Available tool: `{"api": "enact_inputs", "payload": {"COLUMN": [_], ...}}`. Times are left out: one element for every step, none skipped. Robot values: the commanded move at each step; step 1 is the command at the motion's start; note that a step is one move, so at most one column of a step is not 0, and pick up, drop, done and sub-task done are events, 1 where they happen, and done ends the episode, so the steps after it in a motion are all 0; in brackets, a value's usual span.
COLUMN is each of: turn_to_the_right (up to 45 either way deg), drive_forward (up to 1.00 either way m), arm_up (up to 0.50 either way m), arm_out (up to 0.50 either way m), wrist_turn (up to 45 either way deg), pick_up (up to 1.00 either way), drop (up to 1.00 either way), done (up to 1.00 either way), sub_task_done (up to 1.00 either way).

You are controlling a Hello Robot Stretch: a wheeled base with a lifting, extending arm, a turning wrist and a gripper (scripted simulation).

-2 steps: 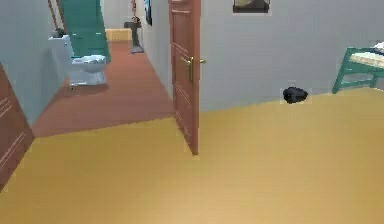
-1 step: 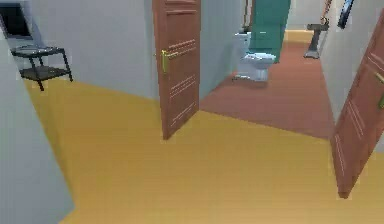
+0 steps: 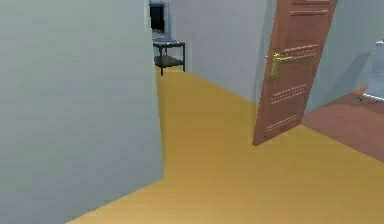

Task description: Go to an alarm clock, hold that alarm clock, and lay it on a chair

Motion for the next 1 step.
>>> {"api": "enact_inputs", "payload": {"turn_to_the_right": [0.0], "drive_forward": [0.25], "arm_up": [0.00], "arm_out": [0.00], "wrist_turn": [0.0], "pick_up": [0.00], "drop": [0.00], "done": [0.00], "sub_task_done": [0.00]}}
